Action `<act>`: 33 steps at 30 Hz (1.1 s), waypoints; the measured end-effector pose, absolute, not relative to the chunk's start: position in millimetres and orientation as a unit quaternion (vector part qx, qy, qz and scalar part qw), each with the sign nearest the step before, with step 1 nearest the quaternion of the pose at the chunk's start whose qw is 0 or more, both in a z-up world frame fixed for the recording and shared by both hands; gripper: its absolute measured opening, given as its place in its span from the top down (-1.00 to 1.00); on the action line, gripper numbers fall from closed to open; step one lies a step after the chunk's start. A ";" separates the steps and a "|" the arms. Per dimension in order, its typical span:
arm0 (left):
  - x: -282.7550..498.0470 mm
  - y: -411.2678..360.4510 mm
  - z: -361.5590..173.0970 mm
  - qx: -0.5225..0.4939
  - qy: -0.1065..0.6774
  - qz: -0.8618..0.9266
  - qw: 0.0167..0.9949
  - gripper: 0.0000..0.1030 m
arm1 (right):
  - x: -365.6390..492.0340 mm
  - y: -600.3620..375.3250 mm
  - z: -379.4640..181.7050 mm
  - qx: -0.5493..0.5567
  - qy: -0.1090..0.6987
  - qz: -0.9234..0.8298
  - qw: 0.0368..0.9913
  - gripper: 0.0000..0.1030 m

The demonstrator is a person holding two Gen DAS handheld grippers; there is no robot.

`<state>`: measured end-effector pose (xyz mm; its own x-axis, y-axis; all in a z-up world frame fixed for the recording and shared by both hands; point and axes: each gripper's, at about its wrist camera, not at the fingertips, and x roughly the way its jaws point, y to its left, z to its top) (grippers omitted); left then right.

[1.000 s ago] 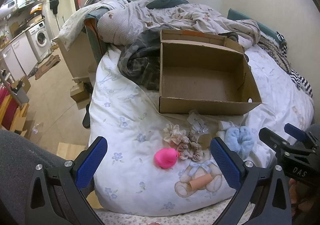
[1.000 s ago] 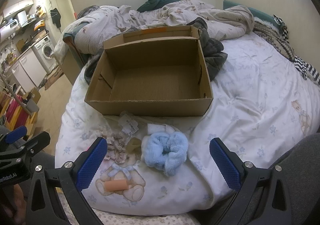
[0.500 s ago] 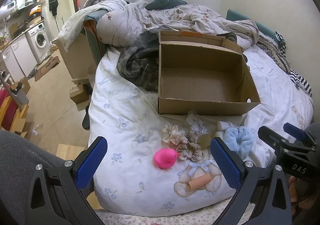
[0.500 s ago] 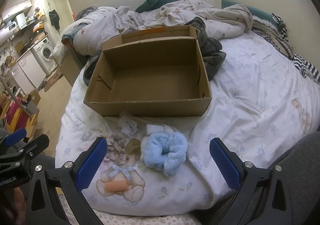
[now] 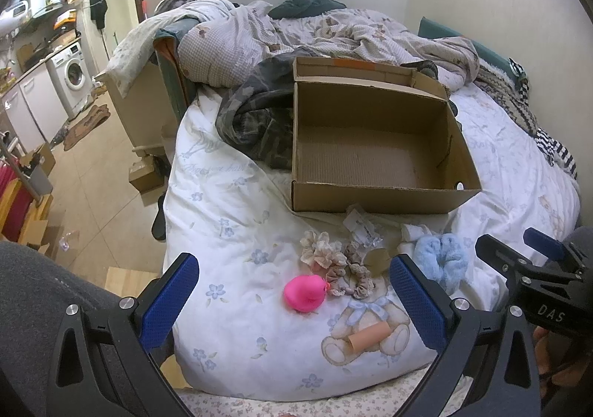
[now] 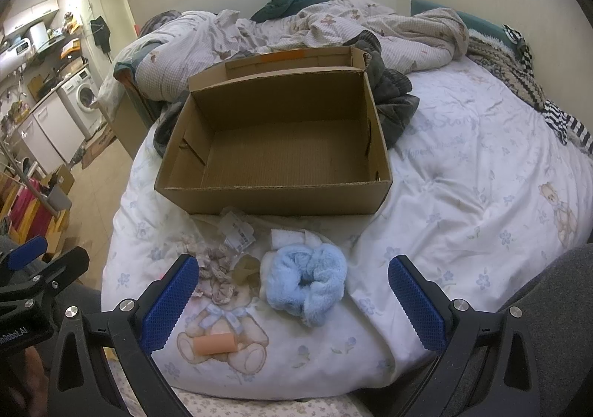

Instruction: Organize soft objects

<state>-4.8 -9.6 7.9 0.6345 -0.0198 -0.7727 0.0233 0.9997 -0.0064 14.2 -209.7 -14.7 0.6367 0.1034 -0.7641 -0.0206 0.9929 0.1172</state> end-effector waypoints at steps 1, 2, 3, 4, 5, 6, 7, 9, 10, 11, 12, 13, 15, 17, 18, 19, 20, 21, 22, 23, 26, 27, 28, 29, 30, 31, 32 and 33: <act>-5.0 -9.4 8.3 0.002 0.427 -0.012 0.904 -0.99 | 13.6 -211.2 -17.6 0.049 0.425 0.034 0.903 -1.00; -5.1 -10.0 9.1 0.003 0.426 -0.012 0.905 -0.99 | 14.3 -209.8 -14.8 0.049 0.425 0.035 0.903 -1.00; -6.0 -9.0 8.7 0.002 0.426 -0.013 0.905 -1.00 | 14.1 -210.5 -16.6 0.049 0.425 0.035 0.903 -1.00; -6.1 -9.1 8.8 0.002 0.425 -0.013 0.905 -0.99 | 14.3 -209.7 -14.7 0.049 0.425 0.035 0.903 -1.00; -6.0 -9.2 9.1 0.002 0.425 -0.013 0.905 -0.99 | 14.3 -209.6 -14.3 0.049 0.425 0.035 0.903 -1.00; -5.9 -9.3 9.0 0.001 0.426 -0.013 0.905 -0.99 | 14.5 -209.3 -13.8 0.049 0.425 0.035 0.903 -1.00; -6.1 -9.2 8.8 0.002 0.425 -0.013 0.905 -1.00 | 14.4 -209.4 -14.3 0.049 0.425 0.035 0.903 -1.00; -5.9 -9.8 9.1 0.001 0.426 -0.013 0.905 -1.00 | 14.1 -210.2 -15.5 0.049 0.426 0.034 0.903 -1.00; -6.1 -9.2 8.6 0.002 0.426 -0.013 0.905 -1.00 | 14.4 -209.6 -14.7 0.049 0.425 0.034 0.903 -1.00; -6.2 -9.2 8.5 0.002 0.426 -0.014 0.905 -1.00 | 14.3 -209.6 -15.4 0.049 0.425 0.034 0.903 -1.00; -6.5 -10.0 9.0 0.003 0.427 -0.015 0.904 -0.99 | 13.6 -210.9 -18.8 0.049 0.426 0.034 0.903 -1.00; -6.9 -9.7 8.9 0.003 0.427 -0.016 0.904 -1.00 | 13.4 -211.4 -20.0 0.049 0.426 0.033 0.903 -1.00; -7.8 -10.2 10.1 0.004 0.425 -0.017 0.905 -1.00 | 15.2 -209.4 -12.7 0.049 0.426 0.034 0.903 -1.00; -7.7 -10.2 9.7 0.004 0.425 -0.017 0.905 -1.00 | 15.2 -209.5 -13.5 0.048 0.426 0.034 0.903 -1.00; -7.6 -10.3 9.7 0.004 0.426 -0.017 0.905 -1.00 | 14.8 -210.0 -14.8 0.048 0.426 0.034 0.903 -1.00; -7.7 -10.1 9.7 0.004 0.426 -0.017 0.905 -1.00 | 15.1 -209.8 -14.2 0.048 0.426 0.034 0.903 -1.00; -7.8 -10.1 9.6 0.004 0.425 -0.017 0.905 -1.00 | 15.2 -210.0 -14.0 0.048 0.426 0.034 0.903 -1.00; -7.9 -10.2 10.0 0.003 0.425 -0.016 0.905 -1.00 | 14.6 -211.0 -15.1 0.048 0.426 0.034 0.903 -1.00; -7.8 -10.1 9.6 0.003 0.425 -0.017 0.905 -1.00 | 13.7 -209.6 -16.2 0.047 0.427 0.034 0.903 -1.00; -7.9 -10.6 10.0 0.003 0.425 -0.017 0.905 -1.00 | 13.4 -210.2 -17.1 0.047 0.427 0.034 0.902 -1.00; -8.0 -10.3 9.8 0.004 0.426 -0.017 0.905 -0.99 | 13.8 -209.2 -15.6 0.047 0.427 0.035 0.902 -1.00; -8.1 -10.2 9.7 0.004 0.426 -0.017 0.905 -0.99 | 13.4 -208.6 -15.7 0.046 0.427 0.035 0.902 -1.00; -7.9 -10.0 9.4 0.004 0.426 -0.017 0.905 -0.99 | 12.9 -208.6 -16.0 0.045 0.427 0.035 0.902 -1.00; -8.0 -10.2 9.6 0.005 0.426 -0.017 0.905 -1.00 | 13.1 -208.5 -15.9 0.045 0.428 0.035 0.902 -1.00; -7.8 -9.8 9.3 0.004 0.427 -0.017 0.904 -0.99 | 13.3 -208.5 -15.8 0.045 0.428 0.035 0.902 -1.00; -7.8 -9.8 8.7 0.003 0.427 -0.017 0.904 -0.99 | 12.8 -209.7 -16.0 0.046 0.430 0.035 0.901 -1.00; -7.2 -9.5 8.8 0.002 0.431 -0.018 0.902 -1.00 | 13.9 -208.6 -15.0 0.047 0.431 0.035 0.900 -1.00; -6.0 -8.6 7.4 0.000 0.437 -0.018 0.899 -1.00 | 14.9 -210.5 -14.7 0.052 0.435 0.037 0.898 -1.00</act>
<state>-6.0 -8.6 7.4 0.6182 -0.0333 -0.7853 0.0328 0.9993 -0.0166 14.9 -210.5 -14.7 0.6184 0.1111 -0.7779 -0.0210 0.9919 0.1249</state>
